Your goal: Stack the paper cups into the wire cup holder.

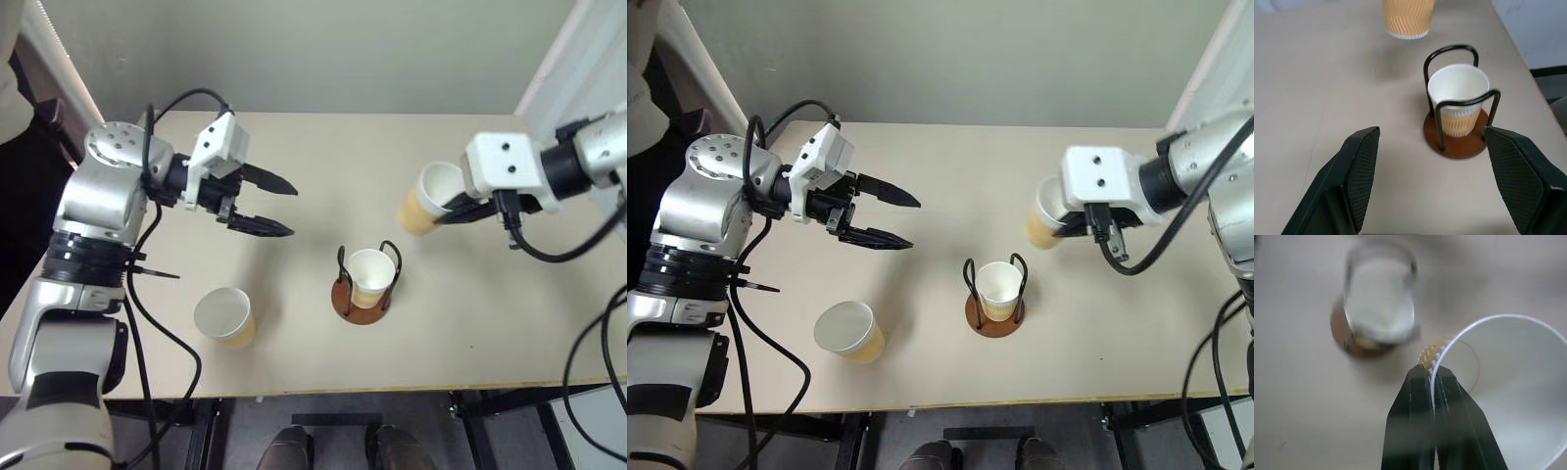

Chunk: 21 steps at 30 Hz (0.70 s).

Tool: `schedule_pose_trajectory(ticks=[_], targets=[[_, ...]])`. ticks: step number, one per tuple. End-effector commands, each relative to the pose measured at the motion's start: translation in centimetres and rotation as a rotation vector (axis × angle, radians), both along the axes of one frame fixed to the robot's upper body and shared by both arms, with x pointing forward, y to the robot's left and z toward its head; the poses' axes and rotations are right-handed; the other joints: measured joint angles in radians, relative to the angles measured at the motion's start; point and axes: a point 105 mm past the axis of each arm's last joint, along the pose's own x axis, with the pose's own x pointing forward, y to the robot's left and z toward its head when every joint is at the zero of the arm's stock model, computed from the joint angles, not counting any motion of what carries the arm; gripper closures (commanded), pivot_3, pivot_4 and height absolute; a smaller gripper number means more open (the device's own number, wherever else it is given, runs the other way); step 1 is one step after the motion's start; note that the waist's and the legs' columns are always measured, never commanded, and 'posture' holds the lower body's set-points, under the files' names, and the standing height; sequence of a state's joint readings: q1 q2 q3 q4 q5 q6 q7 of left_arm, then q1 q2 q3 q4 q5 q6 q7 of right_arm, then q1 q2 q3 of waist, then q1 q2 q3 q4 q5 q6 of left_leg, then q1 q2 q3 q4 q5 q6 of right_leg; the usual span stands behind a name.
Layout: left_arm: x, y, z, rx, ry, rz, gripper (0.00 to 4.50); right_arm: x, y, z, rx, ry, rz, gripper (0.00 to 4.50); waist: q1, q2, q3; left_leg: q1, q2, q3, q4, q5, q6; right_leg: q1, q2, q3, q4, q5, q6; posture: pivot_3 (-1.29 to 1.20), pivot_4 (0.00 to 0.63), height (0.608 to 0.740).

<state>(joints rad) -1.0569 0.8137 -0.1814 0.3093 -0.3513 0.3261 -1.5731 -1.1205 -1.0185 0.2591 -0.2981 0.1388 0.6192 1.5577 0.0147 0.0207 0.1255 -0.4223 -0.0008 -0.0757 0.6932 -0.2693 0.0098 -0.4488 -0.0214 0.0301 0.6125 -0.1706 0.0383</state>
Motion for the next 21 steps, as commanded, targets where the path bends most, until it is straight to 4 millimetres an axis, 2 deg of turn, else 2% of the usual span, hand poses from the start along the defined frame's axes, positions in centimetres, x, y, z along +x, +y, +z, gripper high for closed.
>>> schedule_pose_trajectory(ticks=[1, 5, 11, 20, 21], targets=[[-0.9, -0.7, 1.2, 0.021, -0.046, -0.076, 0.85, -1.5, 1.9, -0.9, -0.032, 0.026, 0.094, 4.45, 0.0, 0.0, 0.0, 0.0, 0.0, 0.0, 0.0, 0.0, 0.0, 0.0, 0.0, 0.0, 0.0, 0.0, 0.0, 0.0, 0.15, 0.74], [-0.7, -1.1, 1.1, 0.039, -0.055, -0.088, 0.85, -1.5, 2.8, -2.4, -0.07, 0.04, 0.131, 4.45, 0.0, 0.0, 0.0, -0.001, 0.0, 0.0, 0.001, 0.0, 0.0, 0.0, 0.0, 0.0, -0.001, 0.0, 0.0, 0.0, 0.15, 0.74], [-0.7, -1.3, 1.1, 0.049, -0.059, -0.097, 0.85, -1.3, 2.7, -4.1, -0.106, 0.071, 0.141, 4.45, 0.0, 0.0, 0.0, -0.001, 0.0, 0.0, 0.0, 0.0, 0.0, 0.0, 0.0, 0.0, -0.001, 0.0, 0.0, 0.0, 0.15, 0.74], [-0.8, -1.5, 1.2, 0.057, -0.069, -0.104, 0.85, -0.5, 3.0, -5.9, -0.149, 0.061, 0.151, 4.45, 0.0, 0.0, 0.0, -0.001, 0.0, 0.0, 0.0, 0.0, -0.001, 0.0, 0.0, 0.0, 0.0, 0.0, 0.0, 0.0, 0.15, 0.74], [-0.8, -1.5, 1.2, 0.059, -0.071, -0.104, 0.85, -0.6, 3.2, -5.9, -0.147, 0.061, 0.156, 4.27, 0.0, 0.0, 0.0, -0.001, 0.0, 0.0, 0.0, 0.0, -0.001, 0.0, 0.0, 0.0, 0.0, 0.0, 0.0, 0.0, 0.15, 0.74]])
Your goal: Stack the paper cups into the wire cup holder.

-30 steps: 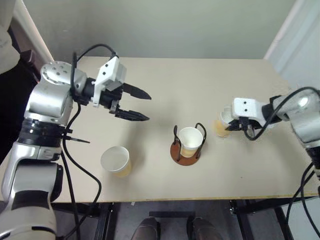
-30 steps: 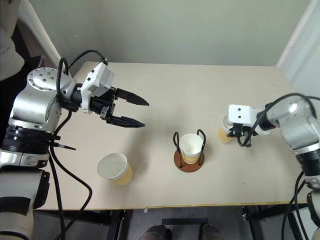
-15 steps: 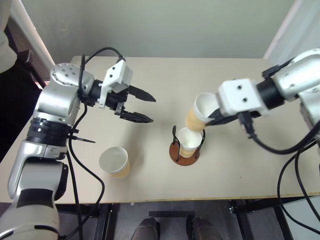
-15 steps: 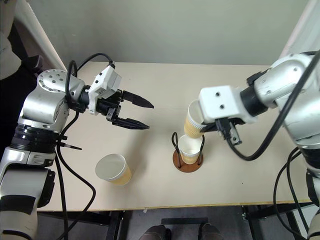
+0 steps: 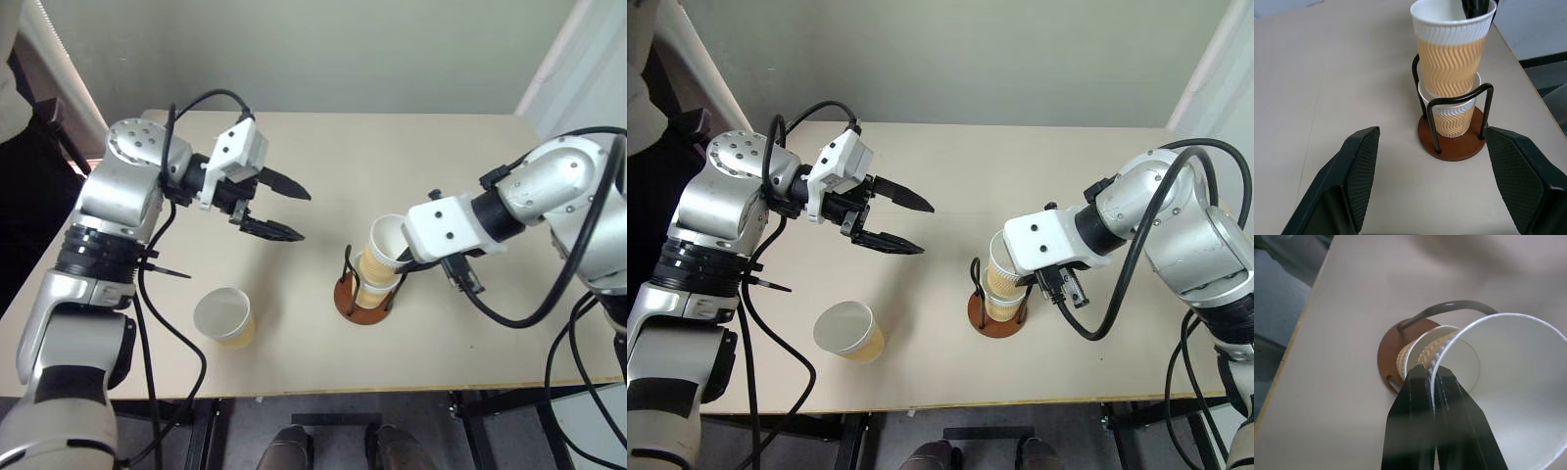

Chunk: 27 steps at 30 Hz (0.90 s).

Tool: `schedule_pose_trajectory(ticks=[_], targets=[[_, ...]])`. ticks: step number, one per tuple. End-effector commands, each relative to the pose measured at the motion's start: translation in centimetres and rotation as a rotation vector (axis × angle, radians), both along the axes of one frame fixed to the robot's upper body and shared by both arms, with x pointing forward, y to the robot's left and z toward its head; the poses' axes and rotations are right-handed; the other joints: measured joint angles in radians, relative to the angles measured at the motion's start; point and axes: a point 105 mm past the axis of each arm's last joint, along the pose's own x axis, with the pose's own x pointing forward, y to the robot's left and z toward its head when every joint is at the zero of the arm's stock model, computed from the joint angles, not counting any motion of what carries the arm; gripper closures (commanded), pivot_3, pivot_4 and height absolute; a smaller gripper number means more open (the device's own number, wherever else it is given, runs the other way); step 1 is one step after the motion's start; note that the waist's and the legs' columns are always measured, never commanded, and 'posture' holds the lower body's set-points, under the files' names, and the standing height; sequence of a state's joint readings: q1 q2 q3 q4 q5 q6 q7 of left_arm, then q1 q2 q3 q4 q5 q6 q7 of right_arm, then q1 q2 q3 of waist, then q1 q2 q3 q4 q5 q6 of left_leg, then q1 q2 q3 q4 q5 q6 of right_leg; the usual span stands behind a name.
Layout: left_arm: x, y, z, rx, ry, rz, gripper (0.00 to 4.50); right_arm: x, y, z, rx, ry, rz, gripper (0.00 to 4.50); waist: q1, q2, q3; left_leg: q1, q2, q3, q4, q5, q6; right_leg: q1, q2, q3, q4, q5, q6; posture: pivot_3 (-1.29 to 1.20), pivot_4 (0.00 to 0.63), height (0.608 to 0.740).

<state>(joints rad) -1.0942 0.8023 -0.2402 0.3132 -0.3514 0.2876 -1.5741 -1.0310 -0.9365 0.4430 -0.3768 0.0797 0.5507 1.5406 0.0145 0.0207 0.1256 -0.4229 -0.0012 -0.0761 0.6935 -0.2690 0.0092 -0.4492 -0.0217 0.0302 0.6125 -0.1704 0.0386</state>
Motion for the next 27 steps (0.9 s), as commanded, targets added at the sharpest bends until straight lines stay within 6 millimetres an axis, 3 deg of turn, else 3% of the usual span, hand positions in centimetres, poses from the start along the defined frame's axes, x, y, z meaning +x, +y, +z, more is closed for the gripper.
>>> schedule_pose_trajectory(ticks=[1, 3, 8, 13, 18, 27], targets=[[-0.7, -0.3, 1.1, 0.019, -0.043, -0.054, 0.85, 0.0, 0.6, 0.4, 0.009, -0.041, 0.021, 4.06, 0.0, 0.0, 0.0, 0.0, 0.0, 0.0, 0.0, 0.0, 0.0, 0.0, 0.0, 0.0, 0.0, 0.0, 0.0, 0.0, 0.15, 0.74], [-0.8, -0.4, 1.1, 0.021, -0.046, -0.056, 0.85, -0.1, 1.0, 0.9, 0.033, -0.045, 0.024, 3.59, 0.0, 0.0, 0.0, 0.0, 0.0, 0.0, 0.0, 0.0, 0.0, 0.0, 0.0, 0.0, 0.0, 0.0, 0.0, 0.0, 0.15, 0.74], [-1.0, -0.5, 1.8, 0.022, -0.1, -0.052, 0.85, 0.6, 1.1, 3.5, 0.153, -0.069, -0.037, 1.93, 0.0, 0.0, 0.0, 0.0, 0.0, 0.0, 0.0, 0.0, 0.0, 0.0, 0.0, 0.0, 0.0, 0.0, 0.0, 0.0, 0.15, 0.74], [-3.2, 0.2, 2.6, 0.1, -0.18, -0.071, 0.85, 2.0, -1.0, 7.3, 0.347, -0.103, -0.193, 1.93, -0.002, 0.0, 0.0, -0.001, 0.0, 0.0, -0.001, 0.0, 0.0, -0.001, 0.0, 0.0, -0.002, 0.0, 0.0, 0.0, 0.15, 0.74], [-5.7, 1.4, 1.2, 0.243, -0.16, -0.051, 0.85, 0.2, -2.2, 8.0, 0.45, 0.033, -0.216, 1.93, -0.003, 0.0, 0.0, -0.001, 0.0, 0.001, -0.007, 0.001, -0.002, -0.002, 0.0, 0.001, -0.003, -0.002, -0.001, 0.0, 0.15, 0.74], [-4.2, 5.0, -1.6, 0.471, -0.161, 0.187, 0.85, -0.3, -2.9, 7.8, 0.476, 0.127, -0.247, 1.93, -0.005, 0.0, 0.0, 0.004, 0.0, 0.0, -0.011, 0.004, -0.007, -0.003, 0.0, 0.0, 0.005, -0.006, -0.007, 0.0, 0.15, 0.74]])
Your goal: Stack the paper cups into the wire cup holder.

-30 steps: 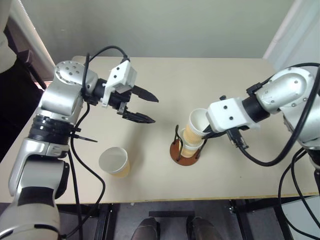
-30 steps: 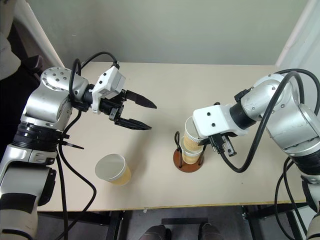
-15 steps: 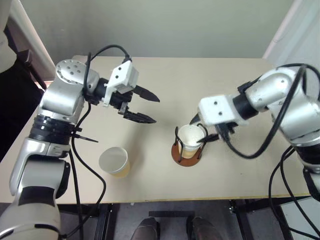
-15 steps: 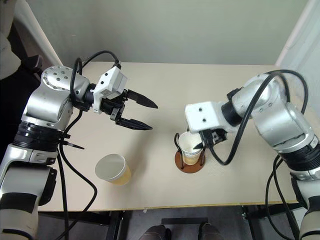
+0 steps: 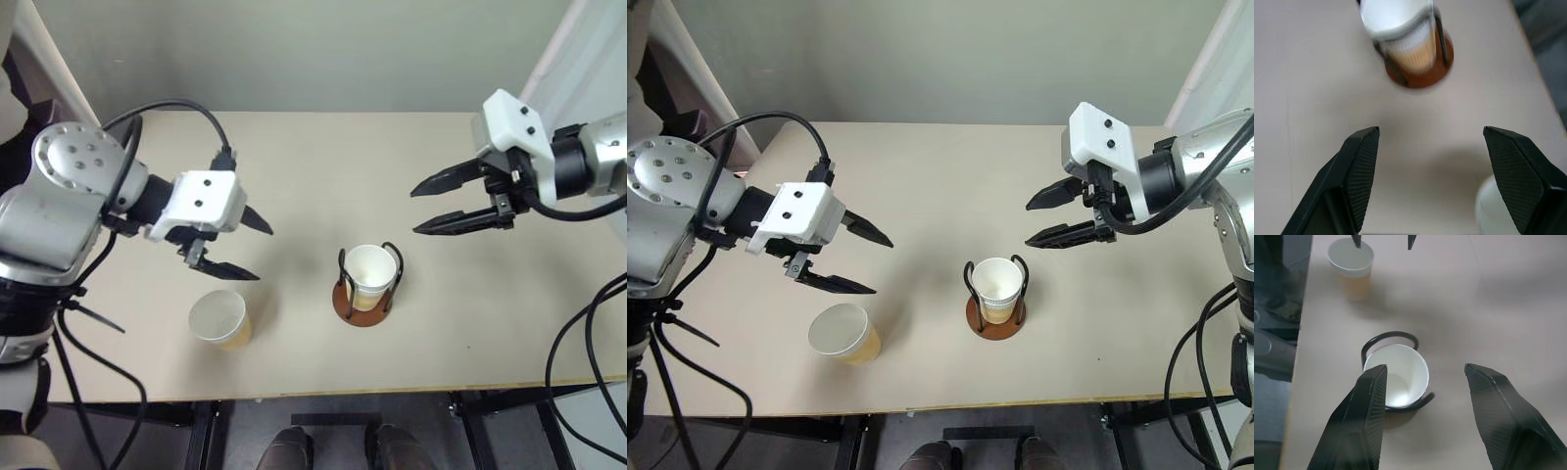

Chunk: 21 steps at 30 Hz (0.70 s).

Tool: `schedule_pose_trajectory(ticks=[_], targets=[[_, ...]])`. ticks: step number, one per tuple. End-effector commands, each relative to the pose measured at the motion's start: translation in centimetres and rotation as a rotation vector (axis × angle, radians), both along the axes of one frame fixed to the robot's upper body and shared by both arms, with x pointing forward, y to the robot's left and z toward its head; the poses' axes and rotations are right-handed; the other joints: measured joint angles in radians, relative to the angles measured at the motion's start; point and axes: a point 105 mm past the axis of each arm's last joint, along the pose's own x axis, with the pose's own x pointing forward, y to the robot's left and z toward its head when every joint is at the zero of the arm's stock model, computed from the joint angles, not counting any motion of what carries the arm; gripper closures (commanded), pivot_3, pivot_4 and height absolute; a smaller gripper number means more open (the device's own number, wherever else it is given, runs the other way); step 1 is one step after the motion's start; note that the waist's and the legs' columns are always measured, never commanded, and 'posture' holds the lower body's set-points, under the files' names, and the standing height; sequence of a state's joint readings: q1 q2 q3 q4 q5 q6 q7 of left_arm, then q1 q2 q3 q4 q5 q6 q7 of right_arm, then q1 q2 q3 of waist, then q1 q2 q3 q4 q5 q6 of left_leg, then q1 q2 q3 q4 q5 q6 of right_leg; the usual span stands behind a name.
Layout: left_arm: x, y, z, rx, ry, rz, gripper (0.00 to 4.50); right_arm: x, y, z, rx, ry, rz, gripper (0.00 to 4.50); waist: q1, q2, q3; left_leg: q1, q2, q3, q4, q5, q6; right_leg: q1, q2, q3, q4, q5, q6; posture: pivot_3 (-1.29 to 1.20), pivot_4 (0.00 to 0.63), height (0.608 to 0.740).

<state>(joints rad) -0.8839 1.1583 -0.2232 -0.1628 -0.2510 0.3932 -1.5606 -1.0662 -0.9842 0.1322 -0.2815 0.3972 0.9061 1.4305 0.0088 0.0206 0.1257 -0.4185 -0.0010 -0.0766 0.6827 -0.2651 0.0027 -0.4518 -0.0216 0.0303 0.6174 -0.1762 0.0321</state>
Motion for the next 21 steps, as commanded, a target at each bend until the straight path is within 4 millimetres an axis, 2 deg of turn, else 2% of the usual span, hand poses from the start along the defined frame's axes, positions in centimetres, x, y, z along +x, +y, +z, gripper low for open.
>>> schedule_pose_trajectory(ticks=[1, 8, 14, 21], targets=[[0.7, 0.7, -0.1, 0.064, -0.043, 0.058, 0.85, -0.6, -0.1, 1.2, 0.027, -0.027, 0.006, 1.93, 0.0, 0.0, 0.0, 0.0, 0.0, 0.0, 0.0, 0.0, 0.0, 0.0, 0.0, 0.0, 0.001, 0.0, -0.001, 0.0, 0.15, 0.74], [0.7, 1.5, -1.0, 0.115, -0.002, 0.091, 0.85, -0.9, -0.5, 1.0, 0.013, 0.011, -0.003, 1.93, 0.0, 0.0, 0.0, 0.001, 0.0, -0.001, 0.0, 0.0, 0.0, -0.003, 0.0, 0.0, 0.009, -0.002, -0.005, 0.0, 0.15, 0.74], [-0.2, 2.4, -2.3, 0.172, 0.067, 0.08, 0.85, -1.8, -0.8, 0.8, -0.007, 0.049, 0.01, 1.93, -0.001, 0.0, 0.0, 0.001, 0.001, -0.001, -0.002, 0.001, -0.001, -0.005, 0.0, -0.001, 0.01, -0.003, -0.006, 0.0, 0.15, 0.74], [-0.2, 3.6, -2.5, 0.226, 0.073, 0.113, 0.85, -2.3, -0.9, 0.6, -0.014, 0.058, 0.031, 1.93, -0.001, 0.0, 0.0, 0.0, 0.001, -0.001, -0.001, 0.0, 0.0, -0.005, 0.0, -0.001, 0.01, -0.003, -0.007, 0.0, 0.15, 0.74]])
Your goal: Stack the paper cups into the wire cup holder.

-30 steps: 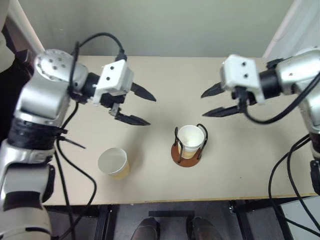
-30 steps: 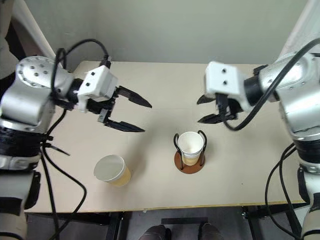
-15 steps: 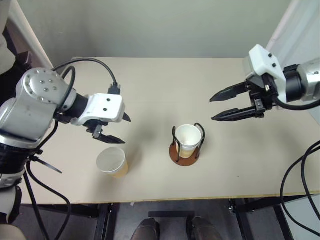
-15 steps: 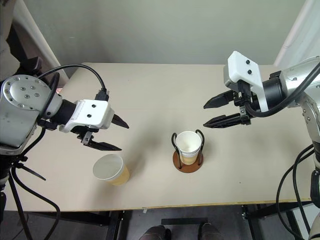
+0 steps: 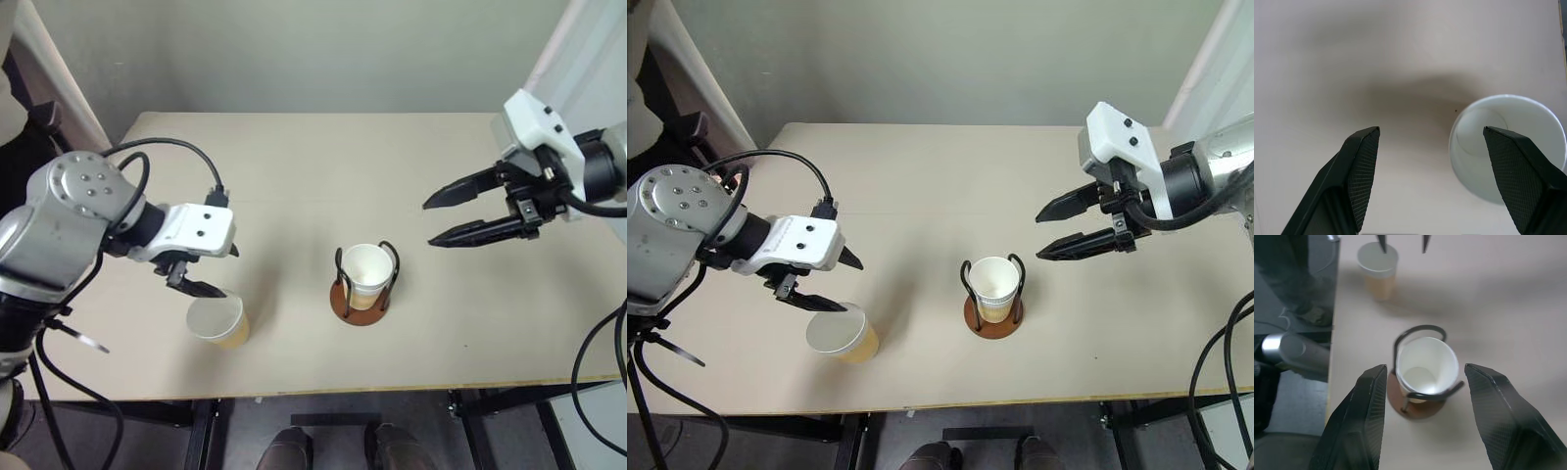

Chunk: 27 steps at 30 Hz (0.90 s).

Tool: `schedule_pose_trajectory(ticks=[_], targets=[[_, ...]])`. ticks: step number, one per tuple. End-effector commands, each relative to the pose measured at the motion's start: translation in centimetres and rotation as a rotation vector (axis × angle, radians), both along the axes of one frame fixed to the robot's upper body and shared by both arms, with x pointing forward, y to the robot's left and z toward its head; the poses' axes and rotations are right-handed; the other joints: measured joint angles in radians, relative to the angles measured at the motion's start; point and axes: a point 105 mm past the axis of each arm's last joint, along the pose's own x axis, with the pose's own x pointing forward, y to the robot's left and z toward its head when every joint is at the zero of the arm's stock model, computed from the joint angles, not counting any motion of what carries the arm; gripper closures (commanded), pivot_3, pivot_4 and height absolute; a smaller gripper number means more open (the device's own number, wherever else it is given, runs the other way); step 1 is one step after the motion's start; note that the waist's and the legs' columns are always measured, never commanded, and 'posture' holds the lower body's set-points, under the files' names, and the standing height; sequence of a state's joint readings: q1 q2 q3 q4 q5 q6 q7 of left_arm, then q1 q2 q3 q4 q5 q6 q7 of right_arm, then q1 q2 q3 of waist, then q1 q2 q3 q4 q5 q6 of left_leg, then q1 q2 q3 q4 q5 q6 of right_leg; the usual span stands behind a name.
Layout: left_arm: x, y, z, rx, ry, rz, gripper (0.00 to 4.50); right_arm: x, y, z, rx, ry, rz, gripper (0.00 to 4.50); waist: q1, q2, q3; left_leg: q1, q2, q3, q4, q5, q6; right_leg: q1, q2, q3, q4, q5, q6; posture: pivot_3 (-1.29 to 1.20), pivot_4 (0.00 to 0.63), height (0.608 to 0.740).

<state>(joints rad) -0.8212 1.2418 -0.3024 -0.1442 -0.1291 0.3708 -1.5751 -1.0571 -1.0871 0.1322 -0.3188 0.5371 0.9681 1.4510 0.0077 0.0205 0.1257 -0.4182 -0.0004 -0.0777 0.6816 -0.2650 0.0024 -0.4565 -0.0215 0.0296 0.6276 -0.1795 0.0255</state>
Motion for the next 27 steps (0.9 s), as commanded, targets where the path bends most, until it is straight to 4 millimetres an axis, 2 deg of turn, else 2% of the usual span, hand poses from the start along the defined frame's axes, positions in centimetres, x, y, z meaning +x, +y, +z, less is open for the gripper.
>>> schedule_pose_trajectory(ticks=[1, 7, 20, 23, 27], targets=[[-0.6, 0.6, 0.2, 0.051, 0.016, -0.01, 0.85, -0.4, -0.1, 0.8, 0.008, -0.042, 0.01, 1.93, 0.0, 0.0, 0.0, 0.0, 0.0, 0.0, 0.0, 0.0, 0.0, 0.0, 0.0, 0.0, 0.0, 0.0, 0.0, 0.0, 0.15, 0.74], [-1.0, 0.6, -0.9, 0.075, 0.055, -0.017, 0.85, -0.2, 0.0, 0.6, 0.01, -0.041, 0.016, 1.93, -0.001, 0.0, 0.0, 0.0, 0.0, 0.0, 0.0, -0.002, 0.003, 0.0, 0.0, 0.0, 0.001, 0.0, 0.0, 0.0, 0.15, 0.74], [0.7, 0.0, -3.5, 0.122, 0.068, -0.06, 0.85, 0.0, 0.2, 0.0, 0.018, -0.061, 0.031, 1.93, -0.001, 0.0, 0.0, 0.001, 0.0, 0.0, 0.0, -0.001, 0.002, 0.0, 0.0, 0.0, 0.002, 0.0, 0.0, 0.0, 0.15, 0.74], [1.1, 0.0, -4.1, 0.145, 0.064, -0.081, 1.44, 0.0, 0.2, -0.2, 0.024, -0.064, 0.028, 1.89, -0.001, 0.0, 0.0, 0.0, 0.0, 0.0, 0.0, -0.001, 0.002, 0.0, 0.0, 0.0, 0.002, 0.0, 0.0, 0.0, 0.15, 0.74], [0.9, -0.1, -4.6, 0.149, 0.091, -0.107, 2.85, 0.0, 0.2, -0.3, 0.034, -0.06, 0.024, 1.89, -0.001, 0.0, 0.0, 0.0, 0.0, 0.0, 0.0, -0.001, 0.002, 0.0, 0.0, 0.0, 0.002, 0.0, 0.0, 0.0, 0.15, 0.74]])
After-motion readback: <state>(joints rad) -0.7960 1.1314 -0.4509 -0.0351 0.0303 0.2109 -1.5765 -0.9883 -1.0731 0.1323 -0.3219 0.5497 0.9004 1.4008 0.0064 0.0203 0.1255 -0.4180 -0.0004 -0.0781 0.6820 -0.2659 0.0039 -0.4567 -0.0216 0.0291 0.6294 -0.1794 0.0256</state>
